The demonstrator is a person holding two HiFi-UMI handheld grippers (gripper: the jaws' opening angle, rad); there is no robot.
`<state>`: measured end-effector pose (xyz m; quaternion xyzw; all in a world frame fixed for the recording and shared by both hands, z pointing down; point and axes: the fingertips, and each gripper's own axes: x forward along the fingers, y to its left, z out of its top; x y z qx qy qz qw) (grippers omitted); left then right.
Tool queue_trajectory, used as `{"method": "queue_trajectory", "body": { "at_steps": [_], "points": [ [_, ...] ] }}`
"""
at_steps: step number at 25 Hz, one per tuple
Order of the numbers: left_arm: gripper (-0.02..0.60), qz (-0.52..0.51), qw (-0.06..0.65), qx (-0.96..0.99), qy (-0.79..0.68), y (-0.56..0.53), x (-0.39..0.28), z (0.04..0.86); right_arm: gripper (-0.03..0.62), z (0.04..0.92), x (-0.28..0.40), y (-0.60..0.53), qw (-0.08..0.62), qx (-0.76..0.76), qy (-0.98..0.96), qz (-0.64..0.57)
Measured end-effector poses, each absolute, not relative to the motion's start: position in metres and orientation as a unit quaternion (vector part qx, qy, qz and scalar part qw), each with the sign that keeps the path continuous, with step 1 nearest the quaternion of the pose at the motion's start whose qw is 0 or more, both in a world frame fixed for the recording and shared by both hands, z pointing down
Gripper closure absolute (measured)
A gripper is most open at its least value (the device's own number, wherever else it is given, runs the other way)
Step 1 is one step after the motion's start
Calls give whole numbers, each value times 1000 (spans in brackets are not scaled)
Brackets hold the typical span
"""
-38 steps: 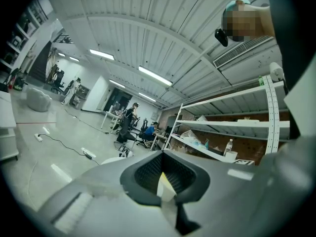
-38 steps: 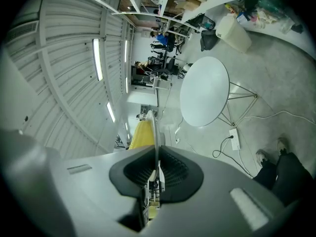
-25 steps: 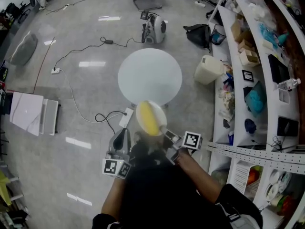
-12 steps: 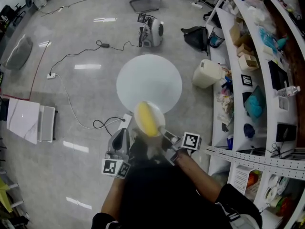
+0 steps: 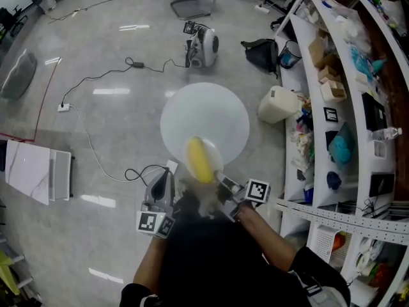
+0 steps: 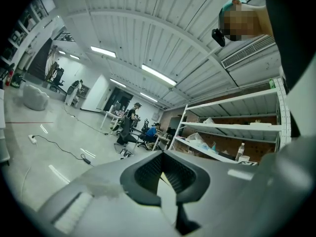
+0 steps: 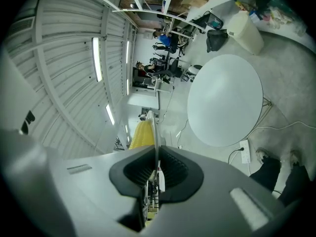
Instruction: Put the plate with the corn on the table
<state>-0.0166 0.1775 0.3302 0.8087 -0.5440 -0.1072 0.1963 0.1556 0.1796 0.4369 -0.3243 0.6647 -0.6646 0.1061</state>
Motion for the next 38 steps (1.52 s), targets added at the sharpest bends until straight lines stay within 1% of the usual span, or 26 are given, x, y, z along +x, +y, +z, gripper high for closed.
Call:
{"method": "queue_trajectory", "body": {
  "at_steps": [3, 6, 10, 14, 19, 38],
  "points": [
    [578, -116, 186, 812, -541, 161, -31, 328, 559, 437, 144, 166, 112, -325, 664, -664],
    [578, -98, 195, 817, -534, 153, -42, 332, 559, 436, 133, 154, 118, -326, 665, -662],
    [578, -123, 182, 817, -534, 135, -58, 324, 559, 437, 119, 136, 117, -332, 672, -652],
    [578, -98, 200, 813, -538, 131, -65, 336, 559, 437, 109, 122, 116, -326, 682, -645],
    [578, -116, 191, 810, -542, 111, -75, 333, 559, 436, 99, 99, 122, -317, 688, -641],
    [578, -90, 205, 801, -555, 49, -68, 364, 559, 479, 86, 30, 91, -285, 690, -659]
  ]
}}
